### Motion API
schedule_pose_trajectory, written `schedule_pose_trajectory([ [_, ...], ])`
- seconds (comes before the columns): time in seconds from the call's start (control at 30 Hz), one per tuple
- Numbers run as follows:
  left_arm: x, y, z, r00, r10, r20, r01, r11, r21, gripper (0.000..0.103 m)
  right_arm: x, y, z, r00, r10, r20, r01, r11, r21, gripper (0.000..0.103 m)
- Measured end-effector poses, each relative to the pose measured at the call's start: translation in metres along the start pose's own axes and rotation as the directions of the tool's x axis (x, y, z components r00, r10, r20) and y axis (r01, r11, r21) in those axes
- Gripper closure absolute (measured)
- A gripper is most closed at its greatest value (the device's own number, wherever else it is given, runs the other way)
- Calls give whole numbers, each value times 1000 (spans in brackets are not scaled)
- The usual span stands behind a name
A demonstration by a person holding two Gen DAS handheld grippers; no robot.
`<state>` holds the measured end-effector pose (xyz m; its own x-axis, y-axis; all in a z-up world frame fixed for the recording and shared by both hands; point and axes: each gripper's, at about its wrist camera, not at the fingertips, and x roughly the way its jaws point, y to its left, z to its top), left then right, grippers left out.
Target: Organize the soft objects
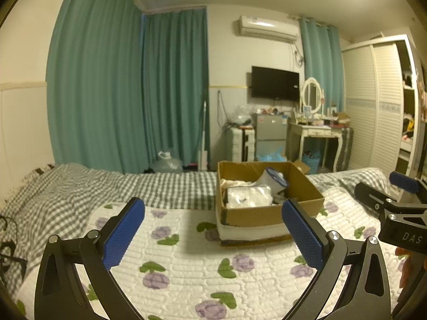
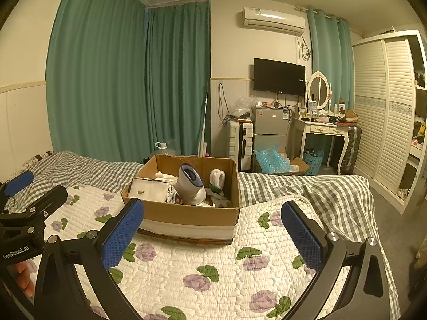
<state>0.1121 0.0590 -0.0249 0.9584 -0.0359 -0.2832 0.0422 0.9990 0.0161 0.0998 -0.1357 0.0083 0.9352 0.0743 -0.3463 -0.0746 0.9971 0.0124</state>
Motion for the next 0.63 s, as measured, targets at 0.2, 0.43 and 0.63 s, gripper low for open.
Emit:
schedule_pose_trajectory([
  [0.2, 1, 0, 0, 1000, 0, -6, 0, 1000, 1, 0, 1, 0, -1, 1000, -6, -2, 6, 1000, 1, 0],
  [0.43, 1, 1, -1, 1000, 0, -8, 0, 1000, 2, 0, 3, -1, -3, 1000, -11, -11, 12, 1000, 8, 0],
  [0.63, 0, 0, -2, 1000, 1, -4, -1, 1000, 12, 0, 3, 0, -2, 1000, -7, -13, 7, 1000, 9, 0],
])
